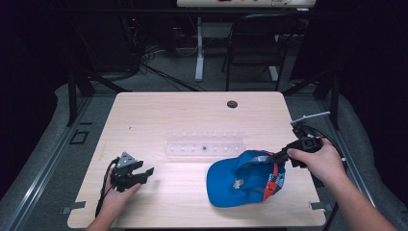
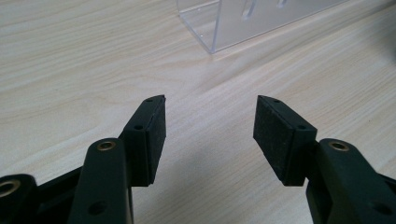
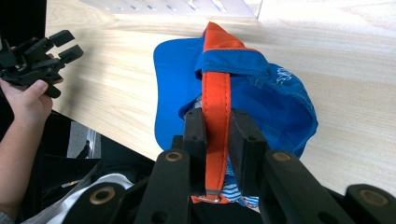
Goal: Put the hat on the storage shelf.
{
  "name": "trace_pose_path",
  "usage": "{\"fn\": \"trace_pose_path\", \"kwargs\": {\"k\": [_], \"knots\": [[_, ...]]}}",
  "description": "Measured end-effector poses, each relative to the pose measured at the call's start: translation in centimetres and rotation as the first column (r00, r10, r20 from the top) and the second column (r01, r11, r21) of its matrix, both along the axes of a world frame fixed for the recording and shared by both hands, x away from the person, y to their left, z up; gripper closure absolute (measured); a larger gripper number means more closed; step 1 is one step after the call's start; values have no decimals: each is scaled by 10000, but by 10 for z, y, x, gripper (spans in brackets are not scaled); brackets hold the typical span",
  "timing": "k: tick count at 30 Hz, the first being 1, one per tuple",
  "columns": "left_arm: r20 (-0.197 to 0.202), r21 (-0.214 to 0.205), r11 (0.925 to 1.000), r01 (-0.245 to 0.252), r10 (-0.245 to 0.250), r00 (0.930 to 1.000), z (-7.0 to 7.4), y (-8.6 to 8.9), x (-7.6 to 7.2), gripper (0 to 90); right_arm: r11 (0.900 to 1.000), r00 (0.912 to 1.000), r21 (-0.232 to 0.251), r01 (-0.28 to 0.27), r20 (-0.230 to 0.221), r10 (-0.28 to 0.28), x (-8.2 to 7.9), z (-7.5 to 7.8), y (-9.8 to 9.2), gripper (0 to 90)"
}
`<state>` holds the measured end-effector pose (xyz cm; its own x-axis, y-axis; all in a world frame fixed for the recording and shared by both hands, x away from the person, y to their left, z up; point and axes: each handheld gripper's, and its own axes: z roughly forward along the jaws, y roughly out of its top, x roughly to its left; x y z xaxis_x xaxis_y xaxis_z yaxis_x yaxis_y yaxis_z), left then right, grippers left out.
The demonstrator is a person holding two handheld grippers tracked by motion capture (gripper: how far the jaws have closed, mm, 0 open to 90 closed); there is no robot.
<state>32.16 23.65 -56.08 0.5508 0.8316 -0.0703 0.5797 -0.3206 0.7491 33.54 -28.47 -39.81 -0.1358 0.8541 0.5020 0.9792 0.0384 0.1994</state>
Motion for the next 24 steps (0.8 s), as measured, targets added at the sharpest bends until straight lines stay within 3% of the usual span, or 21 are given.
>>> {"fn": "trace_pose_path", "kwargs": {"k": [7, 24], "knots": [[1, -7, 10000, 5, -5, 10000, 0, 0, 0, 443, 9997, 9997, 40, -228, -112, 228, 3, 15, 6, 780], [-14, -26, 10000, -17, 17, 10000, 0, 0, 0, 443, 9979, 9996, 642, -73, -271, 91, 6, 43, 12, 779]]}}
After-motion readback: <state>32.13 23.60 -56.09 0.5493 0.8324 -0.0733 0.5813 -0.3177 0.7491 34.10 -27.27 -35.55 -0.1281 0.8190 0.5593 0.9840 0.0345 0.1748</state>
